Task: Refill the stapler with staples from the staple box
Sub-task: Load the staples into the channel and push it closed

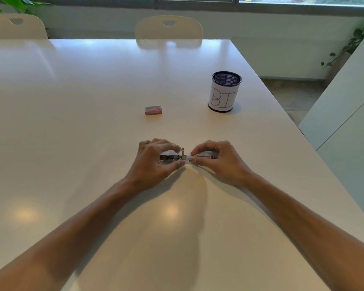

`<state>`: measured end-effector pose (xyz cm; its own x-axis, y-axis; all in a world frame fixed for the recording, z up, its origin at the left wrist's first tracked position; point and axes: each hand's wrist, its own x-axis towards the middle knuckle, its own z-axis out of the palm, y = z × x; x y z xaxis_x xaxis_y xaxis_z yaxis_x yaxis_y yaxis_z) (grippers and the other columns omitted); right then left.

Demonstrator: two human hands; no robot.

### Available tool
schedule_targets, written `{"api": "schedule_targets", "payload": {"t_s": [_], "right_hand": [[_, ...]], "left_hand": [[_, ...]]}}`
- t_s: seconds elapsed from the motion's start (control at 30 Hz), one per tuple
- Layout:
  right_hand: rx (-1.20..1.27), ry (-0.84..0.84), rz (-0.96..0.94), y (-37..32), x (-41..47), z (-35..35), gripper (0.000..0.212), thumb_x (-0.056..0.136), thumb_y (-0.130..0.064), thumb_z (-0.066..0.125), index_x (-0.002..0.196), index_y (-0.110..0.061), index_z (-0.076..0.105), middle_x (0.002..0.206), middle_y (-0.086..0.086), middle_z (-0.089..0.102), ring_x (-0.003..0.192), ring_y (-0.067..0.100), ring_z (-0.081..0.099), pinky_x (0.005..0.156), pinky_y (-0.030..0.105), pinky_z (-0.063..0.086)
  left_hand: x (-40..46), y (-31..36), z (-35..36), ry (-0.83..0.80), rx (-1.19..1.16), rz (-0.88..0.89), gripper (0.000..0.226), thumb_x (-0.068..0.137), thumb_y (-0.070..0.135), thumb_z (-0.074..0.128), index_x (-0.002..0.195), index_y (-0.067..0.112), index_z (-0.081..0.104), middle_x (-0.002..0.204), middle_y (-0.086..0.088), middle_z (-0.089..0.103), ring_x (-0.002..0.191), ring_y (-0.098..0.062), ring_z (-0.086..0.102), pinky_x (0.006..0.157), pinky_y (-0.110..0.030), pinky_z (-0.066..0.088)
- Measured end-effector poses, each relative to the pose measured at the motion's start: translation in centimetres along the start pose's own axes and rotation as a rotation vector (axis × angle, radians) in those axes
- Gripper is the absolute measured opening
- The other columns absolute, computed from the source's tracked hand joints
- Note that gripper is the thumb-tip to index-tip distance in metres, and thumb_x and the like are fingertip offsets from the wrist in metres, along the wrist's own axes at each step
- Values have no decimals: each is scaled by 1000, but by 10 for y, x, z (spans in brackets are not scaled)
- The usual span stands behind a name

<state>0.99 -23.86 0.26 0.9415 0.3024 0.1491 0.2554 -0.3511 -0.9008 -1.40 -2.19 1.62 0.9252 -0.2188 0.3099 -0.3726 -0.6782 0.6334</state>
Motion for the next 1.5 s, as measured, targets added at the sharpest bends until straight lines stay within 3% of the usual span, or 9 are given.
{"api": "schedule_targets", "payload": {"t_s": [0.17, 0.5, 0.8, 0.97, 1.03, 1.17, 1.33, 1.5], "right_hand": [[-24, 2, -2, -1, 1, 2, 10, 80, -22, 82, 89, -21, 78, 91, -5, 76, 89, 14, 72, 87, 39, 58], [-36, 10, -6, -4, -1, 2, 12, 78, -24, 83, 88, -27, 78, 90, -8, 76, 87, 6, 71, 82, 26, 55], [-426, 56, -241, -15, -8, 4, 11, 87, -25, 74, 95, -19, 80, 99, -7, 74, 86, 11, 70, 80, 40, 55], [-579, 75, -318, -20, -11, 6, 12, 91, -25, 69, 94, -19, 79, 101, -7, 74, 86, 15, 68, 86, 37, 50], [-549, 60, -295, -21, -9, 6, 13, 91, -26, 69, 95, -18, 79, 102, -6, 74, 85, 14, 68, 84, 39, 53], [-476, 11, -252, -20, -7, 6, 15, 89, -31, 72, 98, -20, 78, 104, -8, 73, 87, 11, 69, 77, 42, 56], [-321, -31, -146, -18, -5, 6, 8, 87, -25, 74, 93, -20, 78, 92, -7, 73, 85, 8, 67, 79, 40, 56], [-299, -53, -111, -18, -3, 2, 6, 87, -23, 73, 90, -20, 78, 82, -8, 75, 79, 5, 69, 74, 28, 57]], "left_hand": [[2, 4, 4, -22, -95, -6, 16, 82, 15, 79, 96, 9, 79, 94, -3, 76, 93, -21, 67, 88, -47, 53], [-1, 6, 8, 13, -100, -1, 11, 81, 18, 79, 92, 16, 81, 89, 5, 75, 89, -13, 66, 84, -42, 53], [2, -2, 9, 14, -27, 58, 12, 81, 23, 78, 92, 22, 81, 90, 11, 75, 85, -3, 64, 78, -12, 43], [2, -4, 9, 0, -5, 72, 13, 82, 26, 78, 94, 22, 80, 93, 10, 75, 88, -2, 64, 83, -1, 33], [2, -3, 9, 7, -6, 76, 13, 83, 27, 77, 94, 22, 80, 94, 11, 75, 89, -1, 63, 86, -5, 32], [0, 0, 9, 2, -20, 73, 10, 85, 27, 76, 94, 24, 80, 95, 16, 73, 93, 0, 60, 93, -25, 36], [-2, 4, 7, -13, -38, 83, 10, 86, 29, 75, 93, 23, 80, 95, 14, 74, 95, -1, 58, 95, -28, 37], [-4, 8, 7, -17, -60, 93, 9, 85, 29, 76, 92, 25, 80, 89, 19, 69, 98, 4, 55, 91, -25, 37]]}}
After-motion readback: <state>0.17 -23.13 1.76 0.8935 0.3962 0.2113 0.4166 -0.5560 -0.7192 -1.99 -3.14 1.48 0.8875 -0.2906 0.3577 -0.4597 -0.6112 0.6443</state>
